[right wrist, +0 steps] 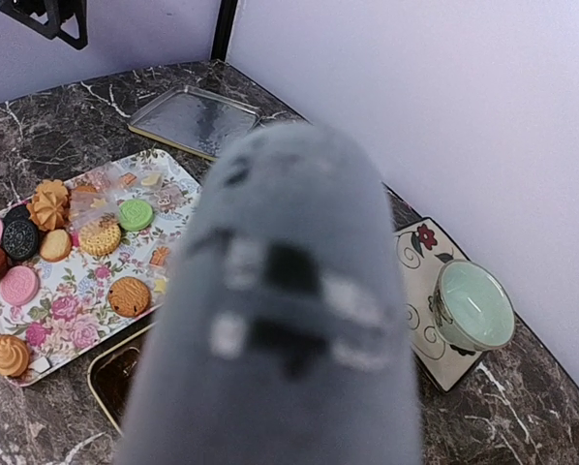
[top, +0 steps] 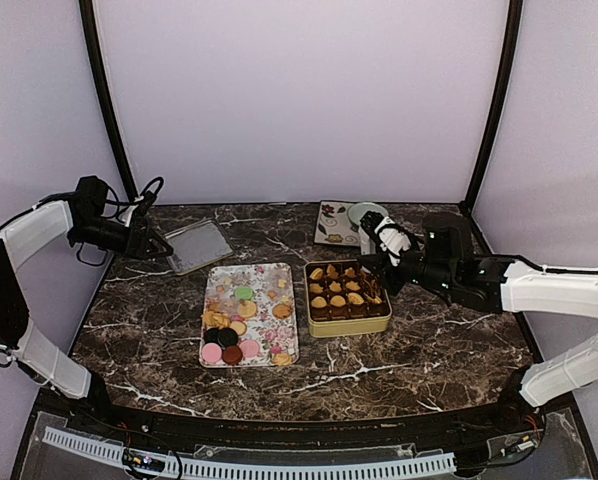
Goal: Pack the cookies
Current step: Place the fake cookies in the empty pocket of the box, then position the fake cookies on the plate.
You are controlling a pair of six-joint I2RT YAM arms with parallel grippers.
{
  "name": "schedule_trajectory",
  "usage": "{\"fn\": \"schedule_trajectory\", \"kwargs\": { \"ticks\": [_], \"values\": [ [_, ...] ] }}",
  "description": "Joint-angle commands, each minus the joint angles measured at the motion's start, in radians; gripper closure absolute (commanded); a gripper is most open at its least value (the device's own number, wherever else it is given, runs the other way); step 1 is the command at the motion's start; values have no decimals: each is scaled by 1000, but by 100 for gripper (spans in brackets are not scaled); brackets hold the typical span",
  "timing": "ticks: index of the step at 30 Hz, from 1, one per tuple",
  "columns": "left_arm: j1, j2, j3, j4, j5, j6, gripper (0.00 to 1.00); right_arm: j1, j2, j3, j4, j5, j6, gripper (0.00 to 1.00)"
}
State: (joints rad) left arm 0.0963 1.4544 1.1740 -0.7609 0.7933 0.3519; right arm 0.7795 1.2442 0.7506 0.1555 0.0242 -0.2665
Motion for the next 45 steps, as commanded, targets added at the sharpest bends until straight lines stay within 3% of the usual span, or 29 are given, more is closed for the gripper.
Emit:
{"fn": "schedule_trajectory", "kwargs": {
  "ticks": [1,15,24,34,45],
  "values": [
    [6,-36,16,-33,9,3,11,-7,0,-40,28,5,41,80],
    [6,-33,19,-33,8,-10,10,25,-61,141,19,35,101,55],
    [6,-34,21,-35,-1,-3,10,186,14,164,178,116,151,54],
    [6,-38,16,-50,-23,2,8,367,317,311,348,163,192,54],
    [6,-51,1,-57,-31,15,8,415,552,469,436,171,218,56]
  ]
}}
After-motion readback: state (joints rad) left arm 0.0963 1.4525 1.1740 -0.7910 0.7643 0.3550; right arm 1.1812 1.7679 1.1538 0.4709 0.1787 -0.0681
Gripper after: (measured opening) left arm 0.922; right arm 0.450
